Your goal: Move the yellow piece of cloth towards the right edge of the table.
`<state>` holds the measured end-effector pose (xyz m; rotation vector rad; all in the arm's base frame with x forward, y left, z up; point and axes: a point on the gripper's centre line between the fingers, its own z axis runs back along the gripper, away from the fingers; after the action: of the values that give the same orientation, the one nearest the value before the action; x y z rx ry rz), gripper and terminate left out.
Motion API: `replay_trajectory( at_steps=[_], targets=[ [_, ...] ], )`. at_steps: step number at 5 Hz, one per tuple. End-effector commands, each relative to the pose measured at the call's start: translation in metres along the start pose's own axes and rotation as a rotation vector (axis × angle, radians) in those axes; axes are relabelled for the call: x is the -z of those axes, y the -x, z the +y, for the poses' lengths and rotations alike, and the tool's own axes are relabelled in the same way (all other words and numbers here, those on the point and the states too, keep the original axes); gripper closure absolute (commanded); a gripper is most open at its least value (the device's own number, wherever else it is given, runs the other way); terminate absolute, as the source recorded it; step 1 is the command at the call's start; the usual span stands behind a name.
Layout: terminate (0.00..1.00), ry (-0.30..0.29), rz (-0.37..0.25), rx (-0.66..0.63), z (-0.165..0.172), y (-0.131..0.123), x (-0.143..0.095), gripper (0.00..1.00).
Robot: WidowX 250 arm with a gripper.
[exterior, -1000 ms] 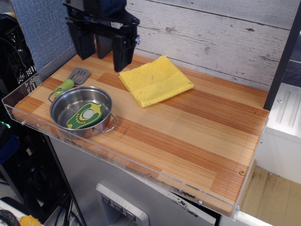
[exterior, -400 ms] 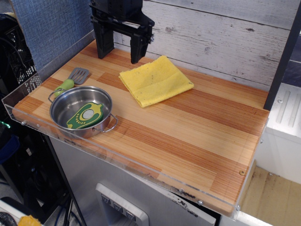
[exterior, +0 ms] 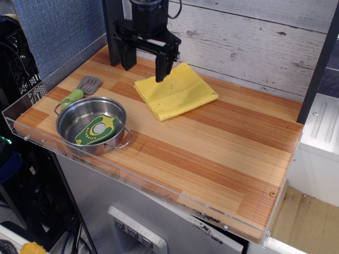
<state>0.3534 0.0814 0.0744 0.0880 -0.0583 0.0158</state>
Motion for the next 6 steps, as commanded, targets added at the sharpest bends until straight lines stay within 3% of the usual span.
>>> replay_trajectory(
  at_steps=[1, 4, 6],
  targets=[
    [0.00, 0.030, -0.023, -0.019, 0.005, -0.023, 0.009, 0.00],
    [0.00, 0.017, -0.013, -0.030, -0.009, -0.038, 0.034, 0.00],
    [0.00, 0.027, -0.046, -0.026, -0.022, -0.043, 0.040, 0.00]
  ],
)
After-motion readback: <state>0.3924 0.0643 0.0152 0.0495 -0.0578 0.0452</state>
